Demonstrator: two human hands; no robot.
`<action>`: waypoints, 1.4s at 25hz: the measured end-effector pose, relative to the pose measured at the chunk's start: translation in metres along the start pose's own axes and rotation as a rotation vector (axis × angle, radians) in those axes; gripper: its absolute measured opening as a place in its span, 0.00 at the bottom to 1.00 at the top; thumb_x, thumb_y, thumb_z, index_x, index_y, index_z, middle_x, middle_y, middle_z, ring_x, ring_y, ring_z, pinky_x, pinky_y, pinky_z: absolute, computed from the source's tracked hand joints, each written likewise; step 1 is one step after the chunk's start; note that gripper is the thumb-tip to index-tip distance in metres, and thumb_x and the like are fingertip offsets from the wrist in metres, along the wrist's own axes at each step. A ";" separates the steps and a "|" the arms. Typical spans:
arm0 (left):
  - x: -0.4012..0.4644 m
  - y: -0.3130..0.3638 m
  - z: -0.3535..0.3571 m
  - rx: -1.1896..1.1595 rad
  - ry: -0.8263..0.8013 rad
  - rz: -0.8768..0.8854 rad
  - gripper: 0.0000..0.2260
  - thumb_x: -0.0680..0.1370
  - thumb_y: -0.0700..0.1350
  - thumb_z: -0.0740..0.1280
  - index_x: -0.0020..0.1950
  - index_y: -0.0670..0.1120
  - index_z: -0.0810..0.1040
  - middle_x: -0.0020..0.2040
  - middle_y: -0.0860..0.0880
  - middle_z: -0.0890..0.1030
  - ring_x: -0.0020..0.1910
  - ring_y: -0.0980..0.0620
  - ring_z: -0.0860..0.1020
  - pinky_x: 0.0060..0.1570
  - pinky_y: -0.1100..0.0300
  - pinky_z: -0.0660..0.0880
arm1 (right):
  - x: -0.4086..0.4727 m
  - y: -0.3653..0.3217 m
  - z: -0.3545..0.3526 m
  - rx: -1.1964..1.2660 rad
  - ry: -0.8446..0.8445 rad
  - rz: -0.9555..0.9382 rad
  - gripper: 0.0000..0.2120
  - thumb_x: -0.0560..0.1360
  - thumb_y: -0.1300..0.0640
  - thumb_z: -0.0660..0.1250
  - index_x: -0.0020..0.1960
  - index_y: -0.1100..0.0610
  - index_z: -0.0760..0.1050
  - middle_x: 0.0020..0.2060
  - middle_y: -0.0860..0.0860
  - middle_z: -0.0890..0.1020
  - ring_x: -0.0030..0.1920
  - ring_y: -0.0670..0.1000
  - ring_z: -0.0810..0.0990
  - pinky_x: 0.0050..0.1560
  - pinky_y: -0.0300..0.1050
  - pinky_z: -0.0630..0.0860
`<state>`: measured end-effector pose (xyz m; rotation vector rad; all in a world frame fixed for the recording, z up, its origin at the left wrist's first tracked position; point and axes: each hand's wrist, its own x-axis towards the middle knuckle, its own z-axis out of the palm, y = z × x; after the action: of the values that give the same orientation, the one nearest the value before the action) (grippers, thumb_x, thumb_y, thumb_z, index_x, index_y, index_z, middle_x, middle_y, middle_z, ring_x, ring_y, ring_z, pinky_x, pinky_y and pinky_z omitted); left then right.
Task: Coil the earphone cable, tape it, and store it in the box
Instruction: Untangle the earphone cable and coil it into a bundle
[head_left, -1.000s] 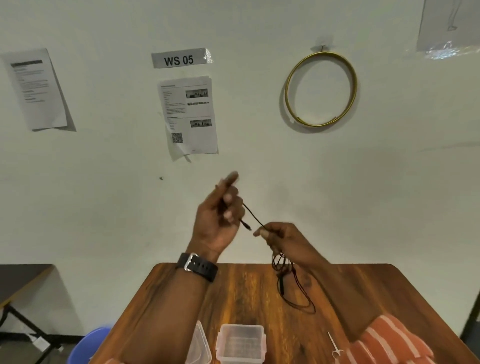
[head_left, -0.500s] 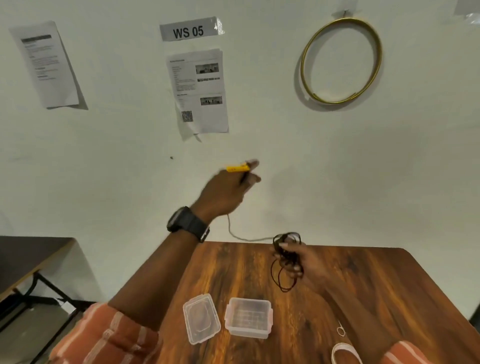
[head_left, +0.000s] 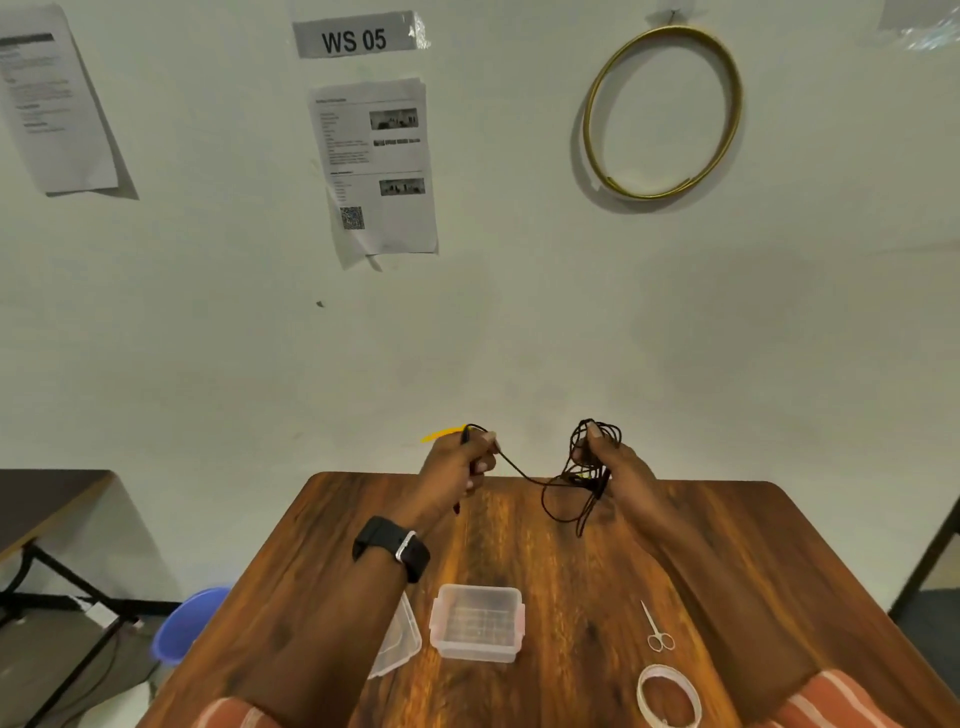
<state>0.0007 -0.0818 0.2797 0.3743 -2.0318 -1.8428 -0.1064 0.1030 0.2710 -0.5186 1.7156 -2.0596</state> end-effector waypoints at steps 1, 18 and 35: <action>0.000 0.002 -0.001 -0.057 0.068 -0.011 0.16 0.83 0.41 0.59 0.36 0.43 0.75 0.33 0.45 0.77 0.18 0.57 0.60 0.20 0.67 0.57 | 0.001 0.001 -0.004 -0.030 0.034 -0.060 0.10 0.81 0.56 0.64 0.51 0.63 0.77 0.40 0.57 0.80 0.42 0.56 0.81 0.36 0.42 0.82; -0.012 0.025 0.016 0.631 -0.027 0.357 0.05 0.74 0.50 0.74 0.42 0.50 0.83 0.40 0.54 0.83 0.39 0.58 0.79 0.41 0.62 0.74 | -0.032 -0.010 0.019 -0.780 0.167 -0.445 0.08 0.73 0.51 0.74 0.37 0.49 0.77 0.37 0.45 0.81 0.39 0.44 0.78 0.36 0.37 0.71; 0.004 0.080 0.018 0.292 -0.069 0.250 0.12 0.80 0.49 0.67 0.59 0.44 0.81 0.48 0.49 0.86 0.48 0.55 0.84 0.50 0.66 0.77 | 0.001 -0.092 0.028 -0.450 -0.091 -0.212 0.12 0.75 0.59 0.67 0.33 0.56 0.79 0.29 0.47 0.77 0.32 0.48 0.69 0.38 0.44 0.69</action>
<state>-0.0064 -0.0585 0.3586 0.1250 -2.2829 -1.4346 -0.0989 0.0935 0.3664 -0.9519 2.1536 -1.7399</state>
